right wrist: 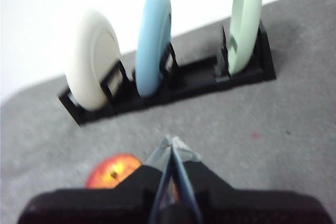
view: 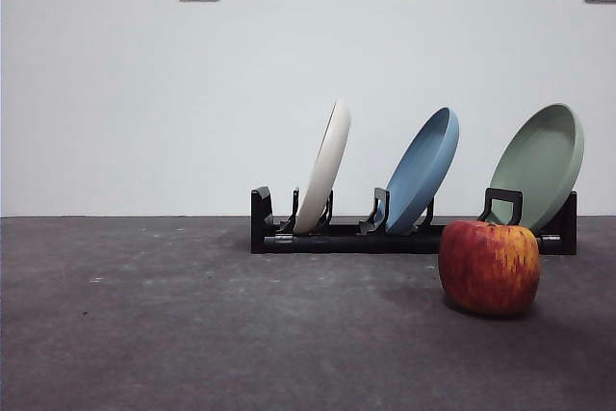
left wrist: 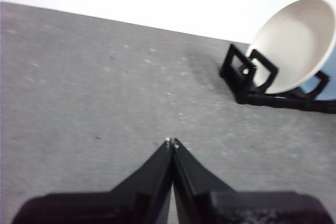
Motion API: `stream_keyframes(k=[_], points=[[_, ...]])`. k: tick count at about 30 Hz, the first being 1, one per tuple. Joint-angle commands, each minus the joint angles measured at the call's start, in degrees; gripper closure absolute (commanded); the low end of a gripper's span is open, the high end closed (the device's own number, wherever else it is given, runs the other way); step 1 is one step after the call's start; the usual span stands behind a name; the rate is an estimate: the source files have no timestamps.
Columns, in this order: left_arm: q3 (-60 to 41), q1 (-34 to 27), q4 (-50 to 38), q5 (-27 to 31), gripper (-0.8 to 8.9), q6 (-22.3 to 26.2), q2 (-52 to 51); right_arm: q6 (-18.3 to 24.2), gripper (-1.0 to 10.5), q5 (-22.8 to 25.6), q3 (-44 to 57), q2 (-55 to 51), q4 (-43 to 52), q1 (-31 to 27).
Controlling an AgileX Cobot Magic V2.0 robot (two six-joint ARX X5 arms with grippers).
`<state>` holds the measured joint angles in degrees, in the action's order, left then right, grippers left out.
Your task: Take the yellow plate from the plate rack,put the plate on the table,take the apple from the table,put the apple in the plate
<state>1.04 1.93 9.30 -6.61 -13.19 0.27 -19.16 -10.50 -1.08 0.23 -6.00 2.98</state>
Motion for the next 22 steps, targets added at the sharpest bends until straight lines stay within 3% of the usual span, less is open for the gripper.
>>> stream_keyframes(k=[1, 6, 11, 22], points=[[1.2, -0.1, -0.5, -2.4, 8.2, -4.4, -0.2, -4.2, 9.6, 0.0, -1.9, -0.1, 1.0, 0.1], [6.4, -0.1, -0.1, -4.7, 8.2, -6.3, 0.9, -4.2, 9.6, -0.2, -7.9, 1.9, -0.6, 0.1], [14.0, -0.1, 1.6, -8.7, 8.2, -6.1, 5.4, -2.3, 9.6, -3.8, -16.6, 7.3, -6.1, 0.2], [32.7, -0.1, 13.6, -26.0, 8.2, 4.7, 22.1, 16.8, 9.6, -16.1, -39.9, 24.8, -31.7, 0.2]])
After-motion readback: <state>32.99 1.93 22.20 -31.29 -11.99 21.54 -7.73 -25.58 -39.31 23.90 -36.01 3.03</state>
